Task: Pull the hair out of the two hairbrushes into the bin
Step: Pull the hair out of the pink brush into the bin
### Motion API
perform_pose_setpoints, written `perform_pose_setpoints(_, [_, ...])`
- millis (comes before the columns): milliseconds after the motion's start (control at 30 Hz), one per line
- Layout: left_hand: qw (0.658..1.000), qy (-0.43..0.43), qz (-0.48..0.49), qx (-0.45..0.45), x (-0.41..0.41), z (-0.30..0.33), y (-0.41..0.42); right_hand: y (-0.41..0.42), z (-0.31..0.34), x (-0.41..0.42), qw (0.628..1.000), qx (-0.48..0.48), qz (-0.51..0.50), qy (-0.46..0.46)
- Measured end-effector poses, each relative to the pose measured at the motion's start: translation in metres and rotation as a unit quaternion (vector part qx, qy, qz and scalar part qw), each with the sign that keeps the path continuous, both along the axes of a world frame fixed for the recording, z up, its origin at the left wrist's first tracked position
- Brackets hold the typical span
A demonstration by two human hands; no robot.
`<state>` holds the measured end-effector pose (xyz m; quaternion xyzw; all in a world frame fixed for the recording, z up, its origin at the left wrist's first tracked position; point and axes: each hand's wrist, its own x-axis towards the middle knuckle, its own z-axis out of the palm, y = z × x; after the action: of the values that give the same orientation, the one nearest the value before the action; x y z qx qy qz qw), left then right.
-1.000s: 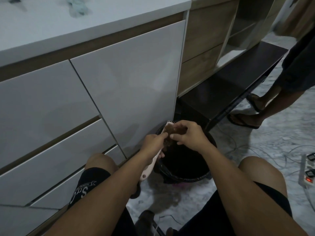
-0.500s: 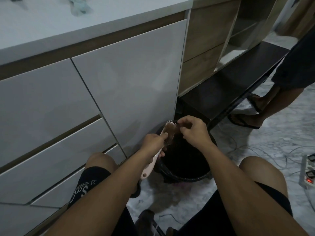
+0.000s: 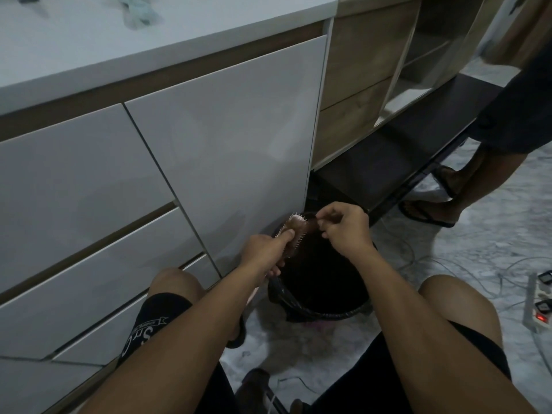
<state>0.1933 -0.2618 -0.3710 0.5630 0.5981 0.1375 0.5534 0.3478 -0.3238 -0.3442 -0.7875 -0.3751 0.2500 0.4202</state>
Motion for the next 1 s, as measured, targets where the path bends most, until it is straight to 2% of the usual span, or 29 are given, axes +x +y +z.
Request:
perform_pose_setpoints(167, [1.0,-0.018,-0.004,0.004,0.004,0.0,-0.002,0.002,-0.001,-0.001,0.998,0.01,-0.068,0.012])
perform_pose_setpoints(300, [1.0,-0.023,-0.013,0.015,0.005,0.001,-0.004,-0.003,0.005,-0.005,0.997,-0.006,0.047,0.063])
perform_pose_setpoints(400, [0.999,-0.022,-0.024,0.019,0.004,0.002,-0.002,-0.006,0.004,-0.011,0.994,-0.023,0.099,0.035])
perform_pose_setpoints(733, [0.998,0.001,-0.04,0.049,0.001,-0.002,0.002,0.0,-0.001,0.003,0.998,0.0,-0.06,-0.034])
perform_pose_setpoints(900, [0.997,0.012,-0.054,0.057,0.003,-0.002,0.003,-0.003,-0.004,0.001,0.997,-0.022,0.072,-0.021])
perform_pose_setpoints(1000, [0.995,0.019,-0.071,0.066,0.004,-0.003,0.004,-0.007,-0.008,-0.003,0.982,-0.037,0.174,-0.072])
